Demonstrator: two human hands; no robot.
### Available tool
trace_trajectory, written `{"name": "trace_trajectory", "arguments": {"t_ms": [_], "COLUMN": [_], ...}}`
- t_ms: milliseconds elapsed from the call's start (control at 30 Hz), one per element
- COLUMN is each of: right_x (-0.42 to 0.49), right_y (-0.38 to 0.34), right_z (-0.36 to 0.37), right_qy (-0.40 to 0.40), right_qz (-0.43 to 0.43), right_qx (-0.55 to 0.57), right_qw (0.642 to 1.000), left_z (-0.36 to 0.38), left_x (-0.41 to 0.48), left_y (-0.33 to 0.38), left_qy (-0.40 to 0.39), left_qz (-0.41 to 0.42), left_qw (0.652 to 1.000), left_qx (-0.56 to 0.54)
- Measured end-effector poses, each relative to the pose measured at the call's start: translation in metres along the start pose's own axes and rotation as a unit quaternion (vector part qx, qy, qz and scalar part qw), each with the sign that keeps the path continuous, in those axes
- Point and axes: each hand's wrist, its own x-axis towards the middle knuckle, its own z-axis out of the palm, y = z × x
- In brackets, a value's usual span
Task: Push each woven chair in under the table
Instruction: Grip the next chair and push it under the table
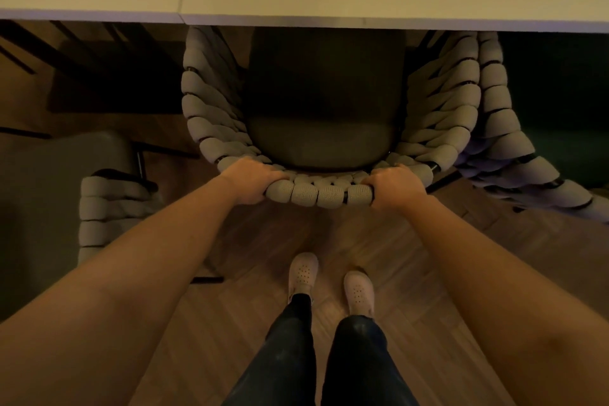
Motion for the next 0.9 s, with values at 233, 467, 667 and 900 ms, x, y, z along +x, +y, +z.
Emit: {"name": "trace_trajectory", "arguments": {"t_ms": [233,467,667,900], "right_x": [-0.001,-0.011,-0.028,-0.044], "right_y": [-0.001,-0.030,-0.149,-0.320], "right_z": [-0.005,-0.013,-0.012,0.008], "right_qy": [-0.030,-0.053,0.019,-0.010], "right_qz": [-0.001,-0.034,-0.132,-0.249], "right_qx": [-0.026,0.037,0.032,-0.018], "right_qw": [0.999,0.997,0.991,0.968], "left_z": [-0.004,0.036,0.102,0.182], "left_x": [-0.016,-0.099,-0.213,-0.367], "left_y": [0.033,0.112,0.123,0.087], "left_qy": [0.016,0.187,0.187,0.220], "left_qz": [-0.133,-0.253,-0.414,-0.466], "left_qw": [0.991,0.934,0.860,0.817], "left_qx": [-0.015,-0.169,-0.235,-0.259]}}
